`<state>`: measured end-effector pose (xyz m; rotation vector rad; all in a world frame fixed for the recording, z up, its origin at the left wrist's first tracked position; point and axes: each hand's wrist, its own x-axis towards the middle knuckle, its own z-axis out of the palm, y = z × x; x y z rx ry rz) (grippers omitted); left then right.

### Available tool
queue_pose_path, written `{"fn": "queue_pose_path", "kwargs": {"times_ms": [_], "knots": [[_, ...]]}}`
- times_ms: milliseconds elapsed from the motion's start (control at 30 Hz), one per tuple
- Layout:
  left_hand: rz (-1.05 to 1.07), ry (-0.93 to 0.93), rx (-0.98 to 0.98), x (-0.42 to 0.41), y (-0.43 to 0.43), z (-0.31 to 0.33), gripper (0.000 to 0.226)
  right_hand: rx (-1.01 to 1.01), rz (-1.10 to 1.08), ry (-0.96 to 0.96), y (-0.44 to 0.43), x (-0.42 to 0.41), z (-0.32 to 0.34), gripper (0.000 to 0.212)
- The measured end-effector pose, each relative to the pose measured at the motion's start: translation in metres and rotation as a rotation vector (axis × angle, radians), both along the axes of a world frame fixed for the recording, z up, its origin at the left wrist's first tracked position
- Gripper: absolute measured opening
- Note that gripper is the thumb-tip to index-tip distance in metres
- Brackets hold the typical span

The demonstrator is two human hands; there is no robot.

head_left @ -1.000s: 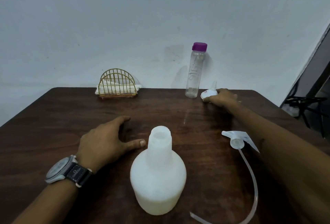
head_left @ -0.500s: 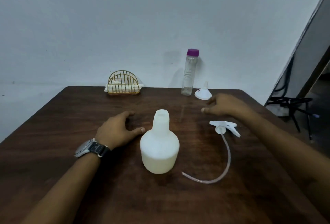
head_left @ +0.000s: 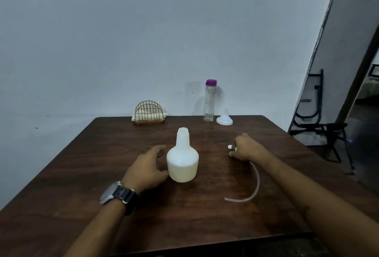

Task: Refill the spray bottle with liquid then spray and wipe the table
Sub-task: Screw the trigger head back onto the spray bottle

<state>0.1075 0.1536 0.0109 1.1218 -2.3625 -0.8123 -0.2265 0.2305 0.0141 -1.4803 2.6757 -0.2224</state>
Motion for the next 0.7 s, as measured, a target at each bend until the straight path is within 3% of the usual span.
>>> {"fn": "queue_pose_path", "kwargs": {"times_ms": [100,200,267,467,633,700], "knots": [[-0.019,0.024,0.021,0.000,0.005,-0.001,0.103,-0.097,-0.019,-0.048,0.009,0.005,0.007,0.028],[0.001,0.097,0.072,-0.003,0.008,0.000,0.121,-0.403,-0.046,-0.149,0.021,0.016,0.029,0.018],[0.005,0.159,0.095,-0.007,0.010,-0.001,0.126,-0.604,-0.070,-0.176,0.028,0.031,0.056,0.022],[0.014,0.289,0.080,-0.022,0.017,-0.014,0.124,-1.084,0.076,-0.518,0.039,0.076,0.133,0.036],[0.037,0.376,0.056,-0.026,0.021,-0.020,0.121,-1.321,0.238,-0.870,0.024,0.108,0.175,0.048],[0.055,0.393,0.039,-0.026,0.022,-0.022,0.118,-1.373,0.282,-0.926,0.019,0.119,0.185,0.049]]}}
